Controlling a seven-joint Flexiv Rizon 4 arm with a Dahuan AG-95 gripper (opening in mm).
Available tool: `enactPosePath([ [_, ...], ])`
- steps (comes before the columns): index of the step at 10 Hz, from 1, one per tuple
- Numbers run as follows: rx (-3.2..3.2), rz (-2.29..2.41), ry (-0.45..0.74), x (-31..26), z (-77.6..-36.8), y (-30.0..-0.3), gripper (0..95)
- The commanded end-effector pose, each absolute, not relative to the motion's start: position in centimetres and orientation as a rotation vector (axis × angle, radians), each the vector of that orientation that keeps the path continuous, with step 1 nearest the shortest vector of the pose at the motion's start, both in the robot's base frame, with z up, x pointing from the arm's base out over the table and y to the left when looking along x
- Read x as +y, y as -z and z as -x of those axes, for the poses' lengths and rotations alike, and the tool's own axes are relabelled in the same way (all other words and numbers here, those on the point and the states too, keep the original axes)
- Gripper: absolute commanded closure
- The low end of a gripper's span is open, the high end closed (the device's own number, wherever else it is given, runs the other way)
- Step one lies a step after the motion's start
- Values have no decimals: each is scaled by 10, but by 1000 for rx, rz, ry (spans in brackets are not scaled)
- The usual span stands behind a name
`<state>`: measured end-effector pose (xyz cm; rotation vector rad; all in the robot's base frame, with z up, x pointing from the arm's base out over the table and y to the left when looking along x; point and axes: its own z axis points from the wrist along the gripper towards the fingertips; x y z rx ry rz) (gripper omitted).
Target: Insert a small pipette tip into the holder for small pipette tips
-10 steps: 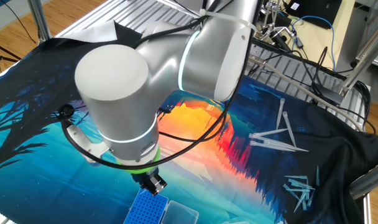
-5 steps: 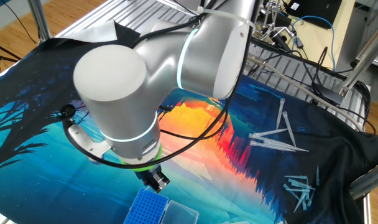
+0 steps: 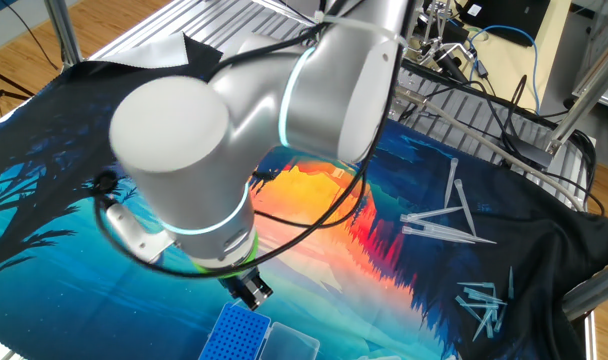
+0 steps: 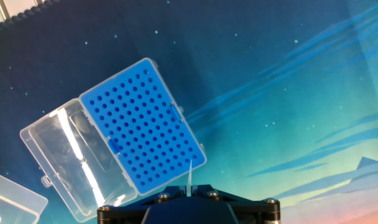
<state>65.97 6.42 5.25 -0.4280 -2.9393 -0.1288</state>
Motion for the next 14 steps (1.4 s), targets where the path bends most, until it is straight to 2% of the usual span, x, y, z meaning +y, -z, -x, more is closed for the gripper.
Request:
enactPosePath([
  [1, -2939, 429, 128, 64, -657, -53, 950],
  [14, -2905, 417, 157, 60, -660, -51, 950],
])
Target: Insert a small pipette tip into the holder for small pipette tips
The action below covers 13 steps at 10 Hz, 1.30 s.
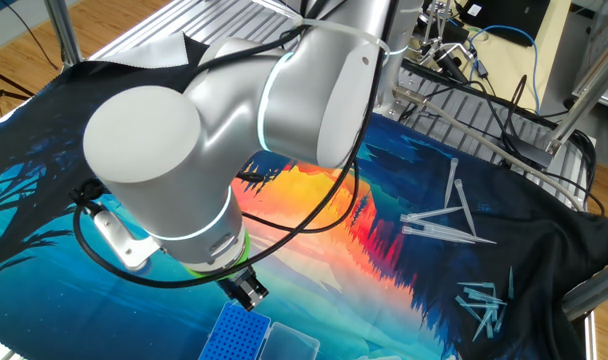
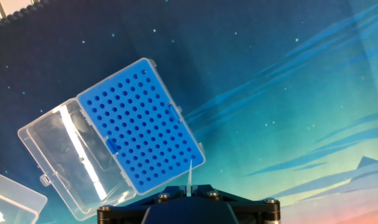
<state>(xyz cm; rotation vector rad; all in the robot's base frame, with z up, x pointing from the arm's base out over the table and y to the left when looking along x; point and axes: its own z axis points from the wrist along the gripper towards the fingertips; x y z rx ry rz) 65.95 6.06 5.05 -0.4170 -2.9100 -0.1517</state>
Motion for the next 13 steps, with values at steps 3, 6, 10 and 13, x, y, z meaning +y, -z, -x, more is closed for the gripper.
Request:
enactPosePath([
  [3, -2898, 413, 161, 60, -661, -51, 950],
  [6, -2885, 405, 167, 60, -662, -50, 950],
  [10, -2863, 403, 195, 60, -663, -50, 950],
  [13, -2858, 403, 203, 60, -663, -50, 950],
])
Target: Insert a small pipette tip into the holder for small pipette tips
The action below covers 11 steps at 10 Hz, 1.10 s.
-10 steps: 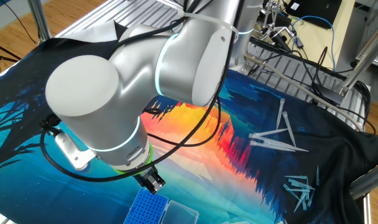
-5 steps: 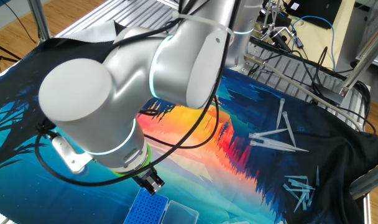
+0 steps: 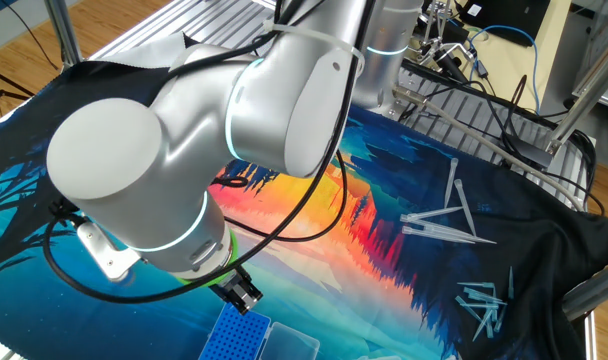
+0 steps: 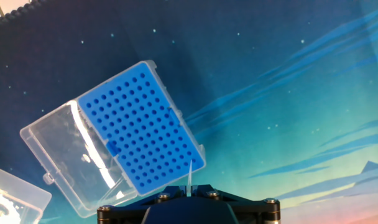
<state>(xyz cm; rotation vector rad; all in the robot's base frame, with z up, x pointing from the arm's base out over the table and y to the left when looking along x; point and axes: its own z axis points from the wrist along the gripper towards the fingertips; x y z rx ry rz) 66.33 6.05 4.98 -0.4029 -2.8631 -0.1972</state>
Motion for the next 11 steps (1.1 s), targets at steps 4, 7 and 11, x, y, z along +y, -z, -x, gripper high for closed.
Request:
enactPosePath([
  [4, -2854, 405, 206, 60, -663, -50, 950],
  [7, -2842, 402, 210, 60, -664, -48, 950],
  [11, -2819, 396, 212, 60, -665, -48, 950],
])
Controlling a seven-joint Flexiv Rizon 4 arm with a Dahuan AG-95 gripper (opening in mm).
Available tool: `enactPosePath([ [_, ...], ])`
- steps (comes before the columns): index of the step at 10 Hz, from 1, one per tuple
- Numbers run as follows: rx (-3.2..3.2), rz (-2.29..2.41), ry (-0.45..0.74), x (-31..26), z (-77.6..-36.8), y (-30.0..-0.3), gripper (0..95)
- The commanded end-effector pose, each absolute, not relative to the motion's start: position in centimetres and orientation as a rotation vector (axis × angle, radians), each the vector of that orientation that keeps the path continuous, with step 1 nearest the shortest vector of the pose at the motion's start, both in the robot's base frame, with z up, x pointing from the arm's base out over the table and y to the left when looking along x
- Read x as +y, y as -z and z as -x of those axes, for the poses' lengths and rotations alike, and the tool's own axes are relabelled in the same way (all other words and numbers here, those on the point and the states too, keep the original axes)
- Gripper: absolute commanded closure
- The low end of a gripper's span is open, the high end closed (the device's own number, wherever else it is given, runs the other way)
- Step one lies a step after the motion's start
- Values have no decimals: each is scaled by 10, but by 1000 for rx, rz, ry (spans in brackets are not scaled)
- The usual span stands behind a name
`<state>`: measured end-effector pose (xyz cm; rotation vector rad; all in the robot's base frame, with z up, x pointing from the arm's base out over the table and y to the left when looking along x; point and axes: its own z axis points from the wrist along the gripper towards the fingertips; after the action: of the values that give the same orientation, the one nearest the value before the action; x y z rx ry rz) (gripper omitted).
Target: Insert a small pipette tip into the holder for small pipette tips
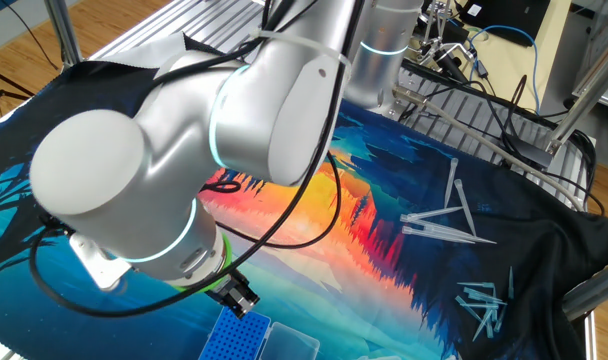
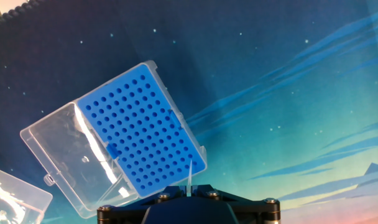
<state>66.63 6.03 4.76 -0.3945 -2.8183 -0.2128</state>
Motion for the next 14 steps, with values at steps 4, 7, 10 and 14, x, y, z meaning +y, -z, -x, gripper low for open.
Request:
enactPosePath([
  [4, -2817, 401, 211, 60, -665, -48, 950],
  [7, -2813, 402, 212, 59, -664, -50, 950],
  [10, -2809, 409, 213, 58, -664, -50, 950],
  [14, -2768, 417, 219, 58, -664, -50, 950],
])
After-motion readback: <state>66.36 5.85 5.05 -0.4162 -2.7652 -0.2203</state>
